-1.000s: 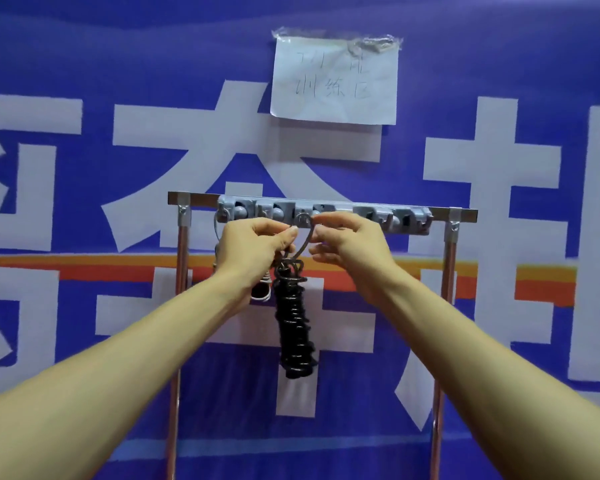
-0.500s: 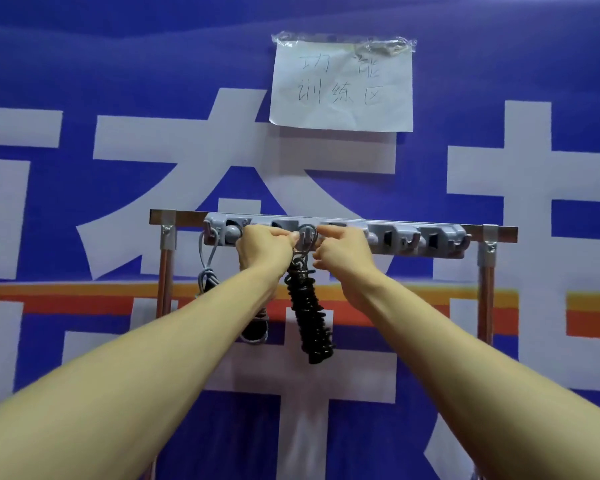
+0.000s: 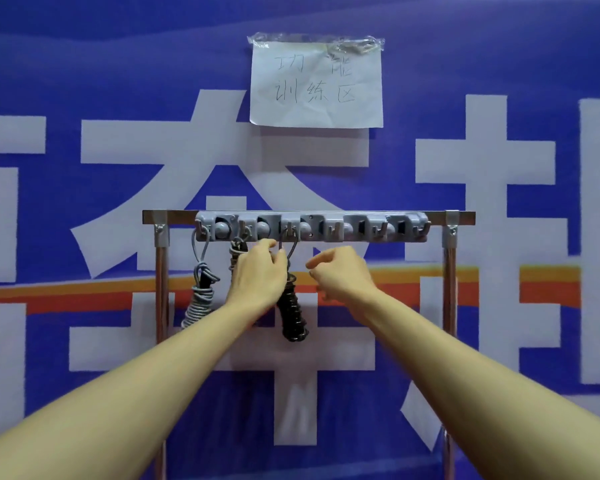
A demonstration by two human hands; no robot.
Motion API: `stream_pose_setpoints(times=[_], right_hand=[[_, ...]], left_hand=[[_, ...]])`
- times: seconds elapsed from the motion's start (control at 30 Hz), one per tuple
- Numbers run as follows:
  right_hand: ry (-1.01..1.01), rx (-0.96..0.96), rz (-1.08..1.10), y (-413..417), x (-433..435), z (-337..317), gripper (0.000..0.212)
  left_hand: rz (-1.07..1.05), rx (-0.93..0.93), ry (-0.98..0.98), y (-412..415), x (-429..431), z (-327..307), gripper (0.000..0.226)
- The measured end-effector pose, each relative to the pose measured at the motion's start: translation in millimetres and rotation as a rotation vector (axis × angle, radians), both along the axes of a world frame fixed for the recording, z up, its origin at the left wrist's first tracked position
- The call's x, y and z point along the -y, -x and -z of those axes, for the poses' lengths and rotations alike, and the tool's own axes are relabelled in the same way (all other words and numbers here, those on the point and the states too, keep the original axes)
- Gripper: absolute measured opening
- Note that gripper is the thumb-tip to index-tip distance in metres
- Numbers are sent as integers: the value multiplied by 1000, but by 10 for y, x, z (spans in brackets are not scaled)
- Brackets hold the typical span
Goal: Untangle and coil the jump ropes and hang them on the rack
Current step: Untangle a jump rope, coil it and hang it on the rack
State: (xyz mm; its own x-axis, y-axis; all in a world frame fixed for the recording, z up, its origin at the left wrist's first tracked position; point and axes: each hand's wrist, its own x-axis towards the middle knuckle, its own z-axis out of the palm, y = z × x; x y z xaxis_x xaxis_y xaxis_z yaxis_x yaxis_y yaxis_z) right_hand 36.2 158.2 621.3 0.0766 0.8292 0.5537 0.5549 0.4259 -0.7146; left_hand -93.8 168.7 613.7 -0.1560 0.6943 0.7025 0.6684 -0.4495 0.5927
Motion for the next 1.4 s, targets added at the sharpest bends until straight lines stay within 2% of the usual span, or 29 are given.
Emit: stream_pose_setpoints(times=[0.07, 0.2, 0.37, 0.53, 0.6, 0.7, 0.77, 1.0, 1.17, 1.27, 1.4], right_hand=[[42, 89, 49, -97, 222, 80, 32], [100, 189, 74, -299, 609, 343, 34], [248, 182, 19, -529, 1152, 866, 28], [428, 158, -39, -658, 1582, 1580, 23], [517, 159, -54, -707, 1748, 2008, 20], [663, 134, -59, -773, 1879, 2619, 15], [749, 138, -68, -816, 1920, 2968, 14], [1053, 114, -31, -1015, 1835, 4267, 17], [1241, 110, 36, -1186, 1719, 5228, 19], [1304, 201, 63, -1295, 1650, 5804, 24], [1338, 549, 51, -1482, 1644, 6436, 31]], left_hand=[[17, -38, 20, -11, 216, 97, 39], [92, -2, 48, -48, 589, 259, 38], [116, 60, 124, -129, 1096, 640, 38], [249, -53, 353, -257, 1602, 1463, 29], [299, -179, 488, -291, 1772, 1973, 27], [373, -595, 641, -313, 1888, 2734, 32], [446, -730, 732, -356, 1942, 3166, 35], [590, -598, 986, -485, 1816, 4322, 26], [673, -421, 1191, -574, 1651, 5138, 21], [664, -306, 1314, -632, 1582, 5691, 27], [636, -192, 1434, -751, 1523, 6253, 22]])
